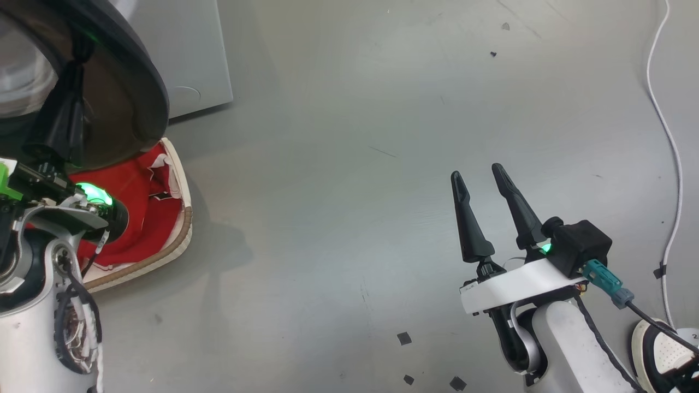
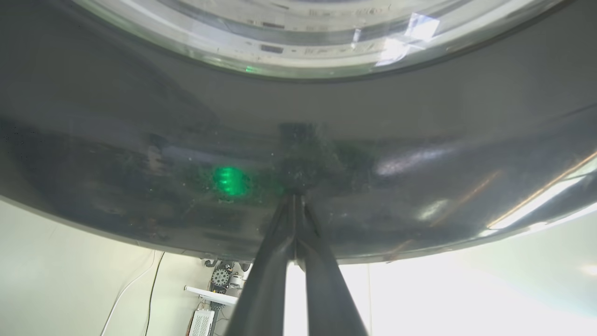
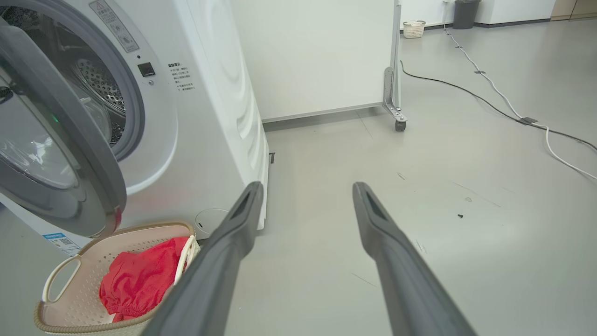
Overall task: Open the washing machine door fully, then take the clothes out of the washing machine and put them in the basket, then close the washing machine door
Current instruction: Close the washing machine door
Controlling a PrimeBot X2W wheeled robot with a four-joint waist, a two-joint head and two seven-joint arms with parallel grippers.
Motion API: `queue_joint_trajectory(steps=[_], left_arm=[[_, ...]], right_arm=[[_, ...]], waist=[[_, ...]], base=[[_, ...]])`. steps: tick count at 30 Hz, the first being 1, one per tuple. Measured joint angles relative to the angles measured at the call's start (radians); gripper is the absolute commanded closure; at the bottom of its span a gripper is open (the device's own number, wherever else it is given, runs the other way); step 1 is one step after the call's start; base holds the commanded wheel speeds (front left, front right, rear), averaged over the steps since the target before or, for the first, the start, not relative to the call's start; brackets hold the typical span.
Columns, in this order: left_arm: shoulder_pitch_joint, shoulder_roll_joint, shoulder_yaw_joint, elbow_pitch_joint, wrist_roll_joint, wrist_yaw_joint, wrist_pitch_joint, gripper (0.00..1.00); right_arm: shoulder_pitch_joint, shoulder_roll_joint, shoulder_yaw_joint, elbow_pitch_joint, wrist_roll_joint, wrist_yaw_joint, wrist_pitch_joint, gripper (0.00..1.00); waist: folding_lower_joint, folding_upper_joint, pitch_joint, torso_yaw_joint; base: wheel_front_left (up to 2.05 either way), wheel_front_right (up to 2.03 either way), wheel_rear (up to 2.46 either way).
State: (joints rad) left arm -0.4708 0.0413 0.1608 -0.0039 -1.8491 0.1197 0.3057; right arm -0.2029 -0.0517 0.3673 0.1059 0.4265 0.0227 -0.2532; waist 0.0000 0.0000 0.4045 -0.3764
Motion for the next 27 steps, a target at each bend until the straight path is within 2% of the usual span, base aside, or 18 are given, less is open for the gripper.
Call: queue_joint_trajectory(steps=[7,19,24,27], left_arm=[[-0.034,-0.003,-0.025,0.034,-0.007,0.007,-0.008,1.0],[-0.02,-0.007,-0.114,0.088,-0.012,0.006,0.051,1.0],[0.038,-0.005,-0.178,0.095,0.023,-0.015,0.096,1.0],[0.077,0.02,-0.213,0.105,0.075,-0.041,0.11,1.0]], right_arm=[[0.0,0.003,-0.019,-0.012,0.0,-0.01,0.0,0.0],[-0.001,0.003,-0.052,-0.021,-0.028,-0.007,0.0,0.0],[-0.001,0.003,-0.071,-0.012,-0.053,0.0,0.0,0.0],[0.0,0.003,-0.081,-0.001,-0.062,0.007,0.0,0.0]], waist=[[0.0,0.0001,0.007,-0.005],[0.0,0.0,-0.03,0.069],[0.0,0.0,-0.054,0.12],[0.0,0.0,-0.071,0.154]], base=[[0.0,0.0,0.0],[0.0,0.0,0.0],[0.0,0.0,0.0],[0.0,0.0,0.0]])
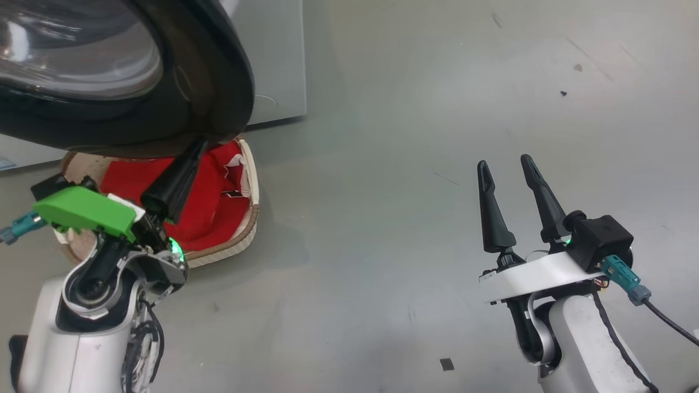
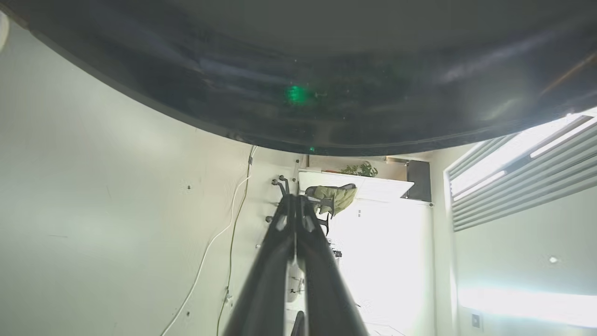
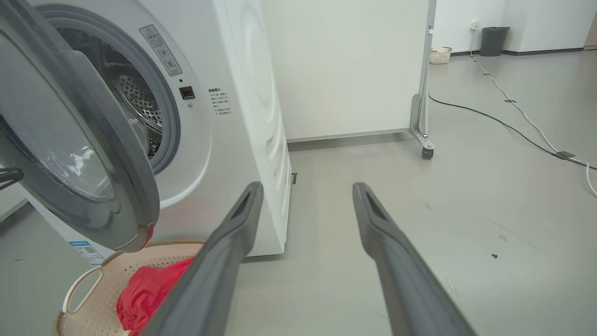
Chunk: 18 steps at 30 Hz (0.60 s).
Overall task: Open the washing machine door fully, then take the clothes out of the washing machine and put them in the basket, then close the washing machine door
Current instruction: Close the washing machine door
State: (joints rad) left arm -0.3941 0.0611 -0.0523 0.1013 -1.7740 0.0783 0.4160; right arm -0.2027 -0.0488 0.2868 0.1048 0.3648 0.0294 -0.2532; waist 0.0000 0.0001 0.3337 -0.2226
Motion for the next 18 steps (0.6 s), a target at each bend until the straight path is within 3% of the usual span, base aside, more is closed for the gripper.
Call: queue_joint_trajectory(steps=[5,11,18], left_arm=[[0.063,0.018,-0.016,0.023,0.042,-0.035,-0.002,1.0],[0.126,0.114,-0.052,0.04,0.261,-0.105,-0.068,1.0],[0.191,0.179,-0.082,0.057,0.461,-0.148,-0.171,1.0]], right_arm=[[0.005,-0.001,-0.023,0.017,-0.016,0.013,0.0,0.0],[0.015,-0.006,-0.044,0.033,-0.029,0.025,0.0,0.0],[0.049,-0.014,-0.054,0.048,-0.043,0.036,0.0,0.0]], waist=[[0.0,0.0,-0.032,0.06],[0.0,0.0,-0.079,0.132],[0.0,0.0,-0.133,0.198]], base=[[0.0,0.0,0.0],[0.0,0.0,0.0],[0.0,0.0,0.0]])
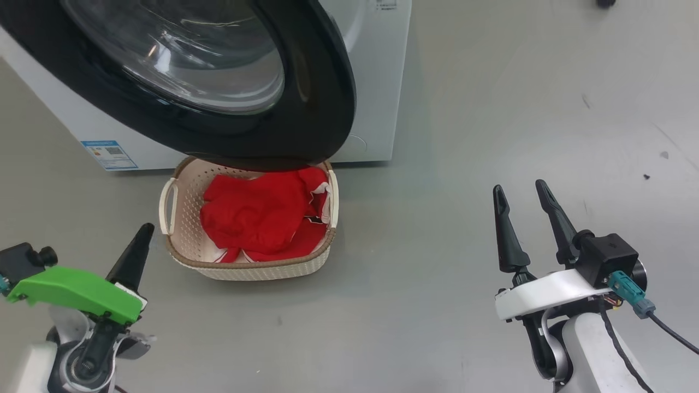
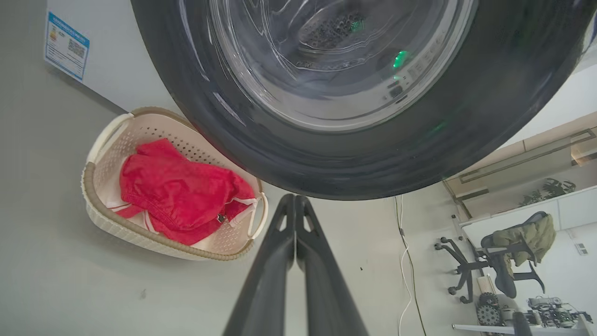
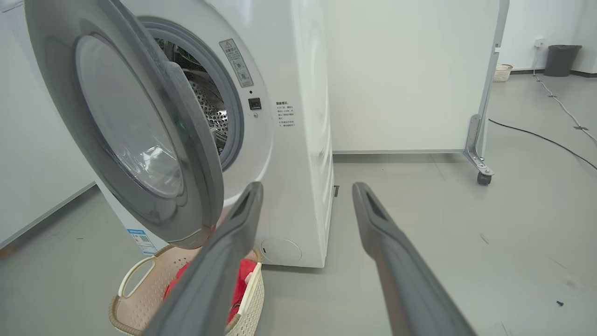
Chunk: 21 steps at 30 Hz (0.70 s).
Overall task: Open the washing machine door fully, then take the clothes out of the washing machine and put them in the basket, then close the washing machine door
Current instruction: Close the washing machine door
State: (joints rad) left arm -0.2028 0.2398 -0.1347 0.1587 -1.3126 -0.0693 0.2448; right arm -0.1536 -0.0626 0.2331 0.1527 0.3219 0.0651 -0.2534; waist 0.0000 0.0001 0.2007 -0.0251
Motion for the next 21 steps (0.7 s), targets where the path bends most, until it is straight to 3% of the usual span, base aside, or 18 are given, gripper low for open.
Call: queue_joint_trajectory(steps=[10,21], left_arm=[[0.084,0.025,-0.021,0.005,0.189,-0.012,-0.178,1.0],[0.148,0.06,-0.028,-0.002,0.428,-0.004,-0.388,1.0]], right_arm=[[0.037,0.001,0.0,0.014,-0.008,0.016,0.0,0.0],[0.044,0.003,0.003,0.015,-0.011,0.03,0.0,0.0]], waist=[[0.0,0.0,-0.088,0.077],[0.0,0.0,-0.131,0.108]], base=[[0.0,0.0,0.0],[0.0,0.0,0.0]])
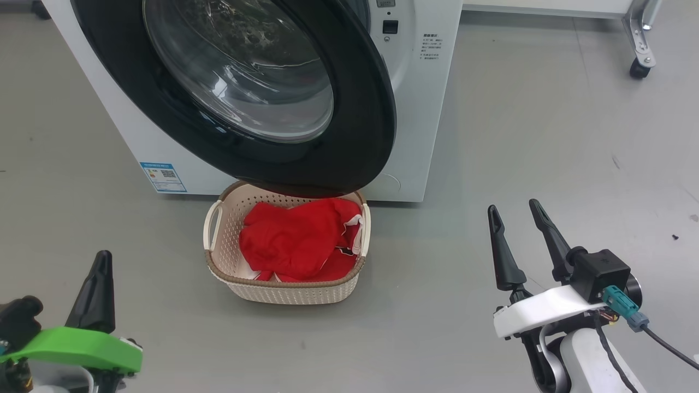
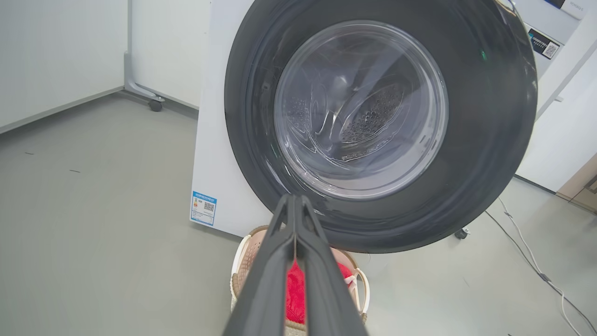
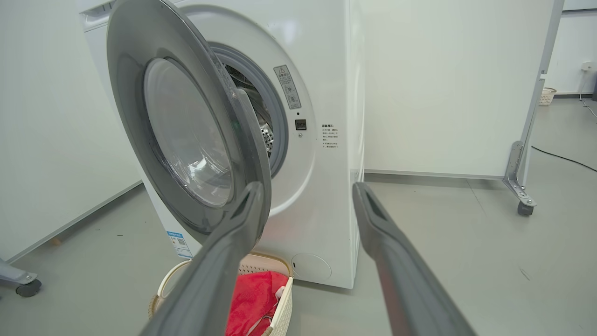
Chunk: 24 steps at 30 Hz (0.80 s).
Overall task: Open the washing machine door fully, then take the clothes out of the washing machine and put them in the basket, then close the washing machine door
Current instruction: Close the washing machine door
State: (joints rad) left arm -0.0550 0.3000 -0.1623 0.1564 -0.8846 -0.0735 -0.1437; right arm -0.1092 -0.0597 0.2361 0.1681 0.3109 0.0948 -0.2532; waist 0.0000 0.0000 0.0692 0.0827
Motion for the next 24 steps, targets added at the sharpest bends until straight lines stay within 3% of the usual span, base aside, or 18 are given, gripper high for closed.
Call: queue_joint_trajectory(steps=[7,8,9,24], left_arm=[[0.016,0.009,-0.026,-0.001,0.137,0.028,-0.104,0.98],[0.018,0.009,-0.033,-0.001,0.156,0.035,-0.104,0.64],[0.019,0.008,-0.036,-0.002,0.17,0.039,-0.104,0.02],[0.041,-0.02,-0.07,0.014,0.3,0.064,-0.105,0.0]], right_arm=[[0.004,0.0,-0.003,-0.002,-0.002,0.001,0.0,0.0],[0.006,0.001,-0.004,-0.002,-0.003,0.001,0.0,0.0],[0.01,0.001,-0.005,-0.005,-0.005,0.001,0.0,0.0],[0.016,0.003,-0.015,-0.007,-0.007,0.009,0.0,0.0]], waist=[[0.0,0.0,0.0,0.008],[0.0,0.0,0.0,0.009],[0.0,0.0,0.002,0.01],[0.0,0.0,0.014,0.028]], base=[[0.0,0.0,0.0],[0.0,0.0,0.0],[0.0,0.0,0.0],[0.0,0.0,0.0]])
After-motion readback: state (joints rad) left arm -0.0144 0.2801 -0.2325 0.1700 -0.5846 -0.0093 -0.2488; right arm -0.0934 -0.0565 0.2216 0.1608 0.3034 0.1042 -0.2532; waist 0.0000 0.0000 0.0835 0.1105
